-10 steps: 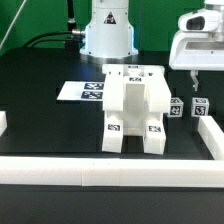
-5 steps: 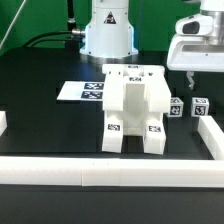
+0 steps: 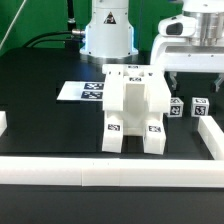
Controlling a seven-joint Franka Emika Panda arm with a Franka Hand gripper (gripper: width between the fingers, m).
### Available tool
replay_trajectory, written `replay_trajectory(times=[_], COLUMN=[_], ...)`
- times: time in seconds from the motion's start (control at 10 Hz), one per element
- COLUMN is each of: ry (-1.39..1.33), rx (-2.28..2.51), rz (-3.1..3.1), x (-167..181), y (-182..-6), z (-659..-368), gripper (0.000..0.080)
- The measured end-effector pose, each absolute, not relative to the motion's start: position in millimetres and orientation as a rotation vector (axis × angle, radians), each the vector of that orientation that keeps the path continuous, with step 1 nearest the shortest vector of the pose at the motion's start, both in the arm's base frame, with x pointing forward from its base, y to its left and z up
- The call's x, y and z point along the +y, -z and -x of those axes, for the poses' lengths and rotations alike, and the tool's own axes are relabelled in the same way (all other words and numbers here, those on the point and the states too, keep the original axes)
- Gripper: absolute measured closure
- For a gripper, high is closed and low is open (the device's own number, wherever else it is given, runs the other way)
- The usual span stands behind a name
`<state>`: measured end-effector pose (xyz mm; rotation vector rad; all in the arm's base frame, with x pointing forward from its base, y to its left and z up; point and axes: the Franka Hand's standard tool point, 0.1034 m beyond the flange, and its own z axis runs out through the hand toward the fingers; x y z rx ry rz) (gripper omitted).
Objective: Assemble chair
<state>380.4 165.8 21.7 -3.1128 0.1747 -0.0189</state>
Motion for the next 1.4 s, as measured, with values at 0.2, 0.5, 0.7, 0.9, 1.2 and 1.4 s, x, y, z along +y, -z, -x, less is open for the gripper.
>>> replay_trajectory(times=[0.2, 0.5, 0.7, 0.9, 1.2, 1.4], ry=[0.020, 0.029, 0.035, 0.042, 0.044, 0.010], rx=[0.117, 0.098, 0.092, 0.091, 0.093, 0.129], rz=[3.119, 3.120, 3.118, 3.116, 3.109, 3.092], x=[148.6, 145.6, 143.3, 143.2, 152.1, 164.7], y=[-25.2, -21.5, -24.6, -25.3, -32.2, -53.4], z=[-395.3, -411.4, -424.6, -429.0, -429.7, -439.1], gripper=[0.0151, 0.0151, 0.0151, 0.0151, 0.0151, 0.0151])
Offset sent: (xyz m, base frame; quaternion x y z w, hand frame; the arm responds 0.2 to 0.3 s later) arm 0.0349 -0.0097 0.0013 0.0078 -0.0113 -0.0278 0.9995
